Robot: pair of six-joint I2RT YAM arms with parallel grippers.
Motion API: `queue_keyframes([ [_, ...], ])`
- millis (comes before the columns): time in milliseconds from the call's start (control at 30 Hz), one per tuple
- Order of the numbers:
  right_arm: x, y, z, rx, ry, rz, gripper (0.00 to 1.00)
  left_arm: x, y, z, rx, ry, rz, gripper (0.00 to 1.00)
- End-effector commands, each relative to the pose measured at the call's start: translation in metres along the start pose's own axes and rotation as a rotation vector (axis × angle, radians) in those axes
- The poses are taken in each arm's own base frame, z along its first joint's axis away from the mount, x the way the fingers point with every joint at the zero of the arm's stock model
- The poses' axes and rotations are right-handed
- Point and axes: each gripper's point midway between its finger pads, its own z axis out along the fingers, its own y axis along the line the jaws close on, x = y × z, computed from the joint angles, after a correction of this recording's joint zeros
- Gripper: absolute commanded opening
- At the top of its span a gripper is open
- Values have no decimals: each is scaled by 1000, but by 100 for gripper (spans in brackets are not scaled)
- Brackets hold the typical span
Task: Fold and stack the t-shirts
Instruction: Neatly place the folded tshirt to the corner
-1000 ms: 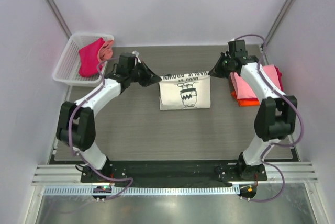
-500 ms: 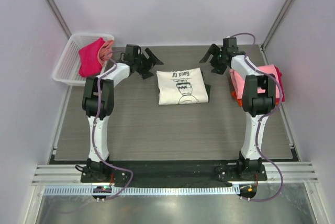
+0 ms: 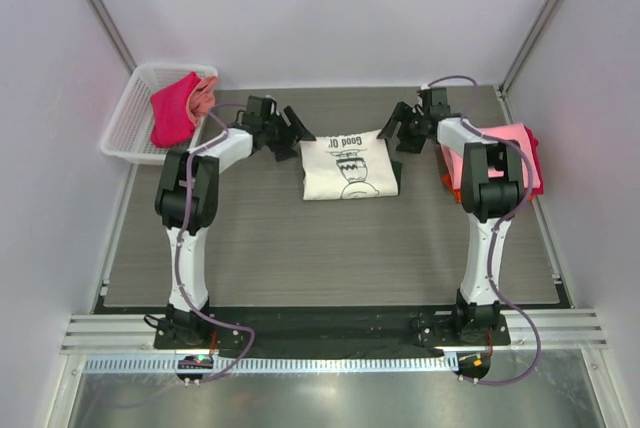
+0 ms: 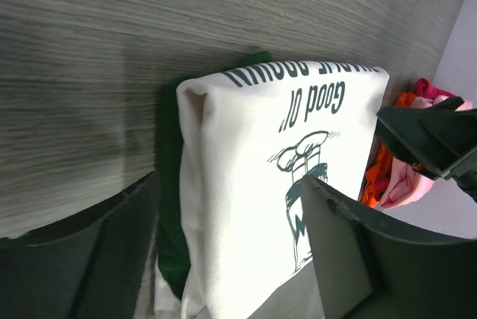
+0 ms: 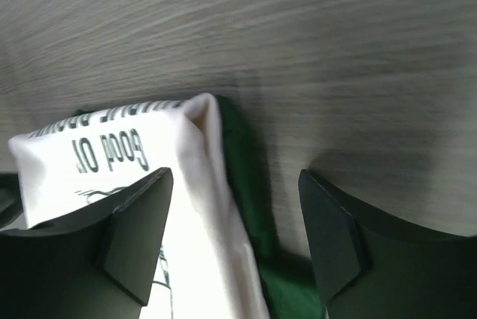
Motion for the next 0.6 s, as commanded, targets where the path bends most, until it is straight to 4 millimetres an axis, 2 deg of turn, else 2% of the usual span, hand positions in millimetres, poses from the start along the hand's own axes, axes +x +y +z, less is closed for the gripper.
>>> queue_keyframes([
  [0,5,-2,22,-15,21,-39,74,5,-2,22,28,38,15,71],
  [67,7,-3,28,-13,31,-45,68,4,0,26,24,38,11,61],
  [133,10,-6,34,5,34,-51,62,4,4,31,13,37,15,57],
  [167,11,-7,36,12,36,-55,60,5,6,32,4,41,15,52],
  [333,15,-4,50,12,50,-66,52,2,13,44,-29,44,12,43],
  [367,17,-7,54,22,55,-67,49,3,18,48,-39,49,7,36],
  [400,18,-5,55,25,60,-70,39,2,20,51,-42,45,5,30],
  [533,8,-4,59,50,36,-79,15,-4,22,65,-47,32,-1,6],
  [567,3,-1,56,54,20,-82,2,-3,27,69,-54,39,-7,0],
])
